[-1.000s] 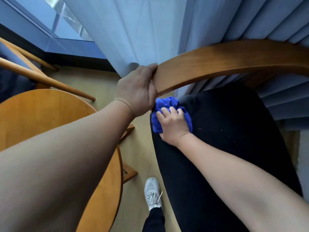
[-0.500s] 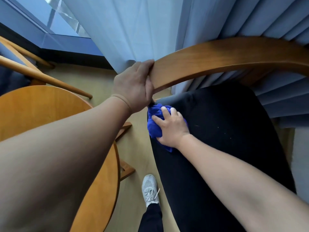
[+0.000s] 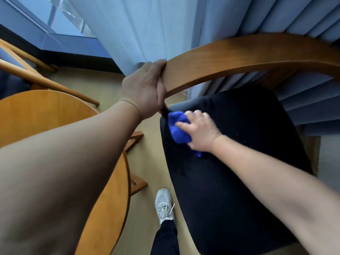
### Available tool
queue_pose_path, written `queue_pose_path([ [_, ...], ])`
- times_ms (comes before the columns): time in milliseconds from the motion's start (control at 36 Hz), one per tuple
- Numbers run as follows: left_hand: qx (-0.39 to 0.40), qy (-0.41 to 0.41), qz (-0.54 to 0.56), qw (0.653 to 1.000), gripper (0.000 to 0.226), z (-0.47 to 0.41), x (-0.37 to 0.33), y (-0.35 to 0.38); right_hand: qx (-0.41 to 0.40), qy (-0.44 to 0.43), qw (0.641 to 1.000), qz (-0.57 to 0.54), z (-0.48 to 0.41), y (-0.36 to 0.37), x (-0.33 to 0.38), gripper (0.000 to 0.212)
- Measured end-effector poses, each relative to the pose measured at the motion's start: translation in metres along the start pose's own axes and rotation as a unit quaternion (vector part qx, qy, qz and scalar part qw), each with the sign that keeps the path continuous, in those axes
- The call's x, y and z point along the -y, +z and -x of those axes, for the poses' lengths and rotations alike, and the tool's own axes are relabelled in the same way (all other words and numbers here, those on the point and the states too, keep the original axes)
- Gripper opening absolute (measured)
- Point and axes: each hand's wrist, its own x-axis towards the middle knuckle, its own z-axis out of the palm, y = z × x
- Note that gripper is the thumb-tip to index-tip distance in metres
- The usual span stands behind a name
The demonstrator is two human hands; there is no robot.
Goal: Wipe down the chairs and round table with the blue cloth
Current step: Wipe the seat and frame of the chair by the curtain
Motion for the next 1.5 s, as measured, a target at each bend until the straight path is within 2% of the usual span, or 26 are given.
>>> queue_pose_path([
  [194, -0.001, -0.004, -0.007, 1.0, 0.051, -0.001, -0.001, 0.001, -0.047, 0.191, 0.98, -0.037, -0.023, -0.021, -0.061, 0.062],
  [250, -0.002, -0.001, -0.009, 1.0, 0.052, 0.0, 0.001, 0.001, -0.044, 0.275, 0.959, -0.046, -0.03, -0.029, -0.078, 0.066],
  [306, -0.001, 0.001, -0.006, 1.0, 0.052, 0.001, 0.001, 0.001, -0.024, 0.306, 0.951, -0.046, -0.033, -0.031, -0.088, 0.077],
  [361, -0.001, -0.001, -0.005, 1.0, 0.051, 0.001, 0.001, 0.002, -0.004, 0.276, 0.961, -0.029, -0.032, -0.026, -0.086, 0.091],
  [417, -0.003, -0.002, -0.005, 1.0, 0.05, 0.0, 0.0, 0.001, -0.008, 0.252, 0.967, -0.036, -0.03, -0.018, -0.08, 0.097],
  [528, -0.002, -0.006, -0.004, 1.0, 0.051, 0.001, 0.0, 0.001, -0.082, 0.256, 0.962, -0.045, -0.027, -0.01, -0.074, 0.076],
  [611, -0.002, -0.006, -0.003, 1.0, 0.051, 0.001, -0.001, 0.001, -0.101, 0.264, 0.958, -0.046, -0.028, -0.009, -0.062, 0.063],
  [834, -0.004, 0.0, 0.0, 1.0, 0.051, 0.001, -0.001, 0.0, -0.095, 0.226, 0.966, -0.075, 0.007, 0.001, -0.021, 0.057],
  [945, -0.009, 0.003, 0.001, 1.0, 0.05, 0.001, 0.0, 0.001, -0.11, 0.135, 0.981, -0.082, 0.06, 0.03, 0.044, 0.055],
  [1028, -0.011, 0.003, 0.0, 1.0, 0.049, 0.001, 0.0, 0.002, -0.076, 0.033, 0.994, -0.072, 0.096, 0.053, 0.089, 0.055],
  [1084, -0.013, 0.002, 0.0, 1.0, 0.048, 0.001, 0.0, 0.002, -0.065, 0.007, 0.996, -0.065, 0.106, 0.062, 0.099, 0.059],
  [1167, -0.016, 0.002, 0.0, 1.0, 0.048, 0.002, 0.0, 0.002, -0.065, -0.016, 0.996, -0.056, 0.105, 0.062, 0.096, 0.065],
  [1278, -0.013, -0.002, -0.006, 1.0, 0.048, 0.002, -0.001, 0.001, -0.028, -0.07, 0.996, -0.045, 0.099, 0.054, 0.083, 0.073],
  [1389, -0.005, -0.002, -0.007, 1.0, 0.049, 0.003, -0.001, 0.001, -0.014, -0.116, 0.992, -0.041, 0.088, 0.043, 0.06, 0.071],
  [1500, -0.002, -0.004, -0.007, 1.0, 0.05, 0.003, -0.001, 0.0, -0.028, -0.102, 0.994, -0.025, 0.074, 0.029, 0.027, 0.066],
])
